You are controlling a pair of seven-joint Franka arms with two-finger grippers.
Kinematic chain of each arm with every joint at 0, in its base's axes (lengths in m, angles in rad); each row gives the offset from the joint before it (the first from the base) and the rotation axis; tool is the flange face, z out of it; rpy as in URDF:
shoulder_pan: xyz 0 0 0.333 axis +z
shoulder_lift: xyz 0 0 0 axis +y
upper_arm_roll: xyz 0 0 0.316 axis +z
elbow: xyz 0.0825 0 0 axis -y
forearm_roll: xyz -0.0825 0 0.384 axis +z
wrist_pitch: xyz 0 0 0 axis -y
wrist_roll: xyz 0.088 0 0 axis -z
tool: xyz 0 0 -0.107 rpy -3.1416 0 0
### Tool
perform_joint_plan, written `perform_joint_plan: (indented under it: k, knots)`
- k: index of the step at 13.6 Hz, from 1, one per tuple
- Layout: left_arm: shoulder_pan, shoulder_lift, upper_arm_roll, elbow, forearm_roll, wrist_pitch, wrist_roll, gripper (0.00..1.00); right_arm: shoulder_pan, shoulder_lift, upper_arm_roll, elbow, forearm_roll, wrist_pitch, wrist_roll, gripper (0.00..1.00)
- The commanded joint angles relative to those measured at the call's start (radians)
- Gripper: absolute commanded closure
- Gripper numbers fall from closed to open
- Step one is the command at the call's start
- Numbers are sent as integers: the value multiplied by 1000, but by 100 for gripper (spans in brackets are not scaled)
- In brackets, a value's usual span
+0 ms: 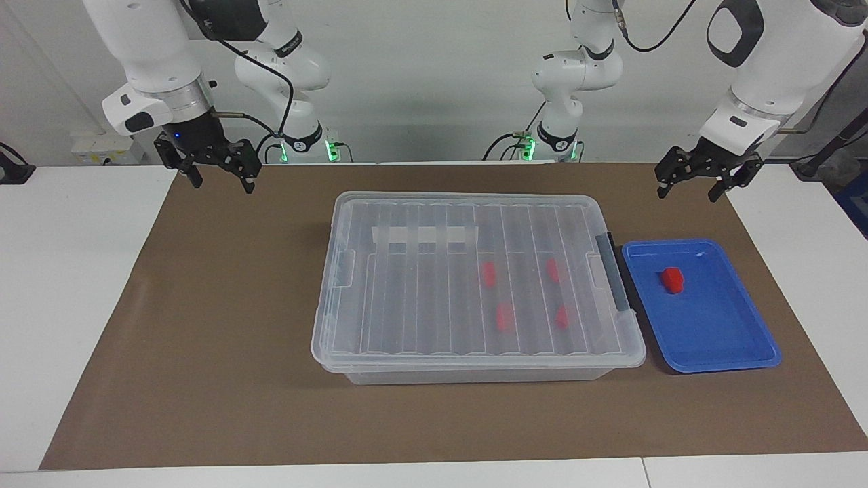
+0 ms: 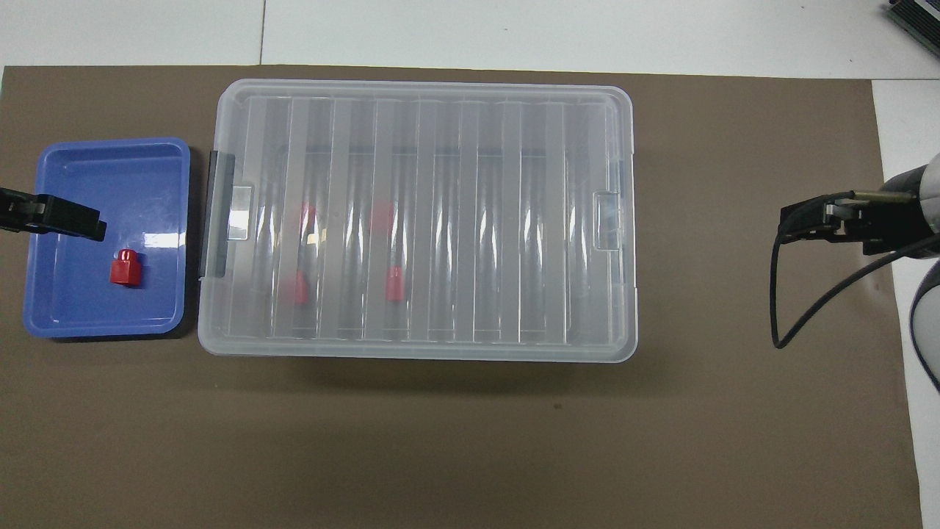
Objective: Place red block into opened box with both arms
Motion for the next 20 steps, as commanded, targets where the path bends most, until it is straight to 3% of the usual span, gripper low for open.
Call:
perform_joint_plan:
  k: [1,6,13,20]
  knots:
    - [5,-30,2,-31,-15,-2,-2,0,51,-10,4,-88,-4,105,55,2]
    - [5,-30,2,-31,-15,-2,-1,0,150,51,4,-138,-4,234,146,2]
    - [5,-30,2,-31,-15,-2,-2,0,206,150,4,-174,-4,352,154,2]
    - [5,-30,2,-31,-15,-2,-2,0,200,145,4,-231,-5,360,136,3]
